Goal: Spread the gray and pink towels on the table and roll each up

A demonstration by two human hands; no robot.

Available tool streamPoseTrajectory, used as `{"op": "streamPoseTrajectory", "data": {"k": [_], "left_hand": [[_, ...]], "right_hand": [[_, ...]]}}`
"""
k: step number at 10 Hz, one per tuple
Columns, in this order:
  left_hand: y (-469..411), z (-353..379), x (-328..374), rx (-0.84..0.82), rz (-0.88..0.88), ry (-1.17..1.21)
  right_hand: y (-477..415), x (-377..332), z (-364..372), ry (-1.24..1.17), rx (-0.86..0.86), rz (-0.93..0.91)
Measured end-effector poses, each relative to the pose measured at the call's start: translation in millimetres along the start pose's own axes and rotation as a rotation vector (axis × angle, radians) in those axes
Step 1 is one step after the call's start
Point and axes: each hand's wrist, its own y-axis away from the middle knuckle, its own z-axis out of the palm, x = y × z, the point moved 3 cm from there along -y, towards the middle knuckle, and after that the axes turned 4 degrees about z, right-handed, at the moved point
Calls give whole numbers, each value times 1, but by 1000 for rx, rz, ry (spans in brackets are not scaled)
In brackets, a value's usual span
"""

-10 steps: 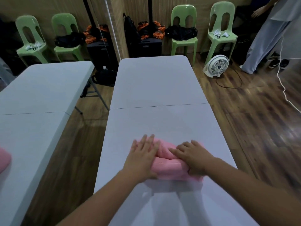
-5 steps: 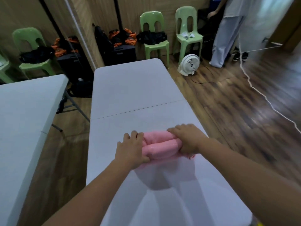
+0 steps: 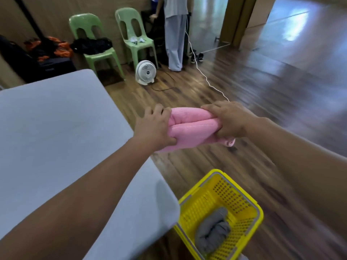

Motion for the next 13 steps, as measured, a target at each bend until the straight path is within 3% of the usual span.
{"op": "streamPoseTrajectory", "data": {"k": [2,4,5,8,10,11,13], "left_hand": [[-26,120,160,-160,-46,93],[9,252,217,-309,-252,155],[28,322,220,-335,-326,140],[136,650,218,-472,-574,145],[168,797,209,-563,-608,151],[171,821,208,-599,-664,196],[167,797,219,-630,-659,202]], "right_hand": [[64,137,109,-88,-178,22],[70,172,255,-125,-331,-81],[61,170,338,-153,-365,-163],[48,117,709,-145,-443,-371],[43,90,862,-52,-470,-283],[44,86,891,-59,-514,-242],[50,87,874,-51,-566,-195]]}}
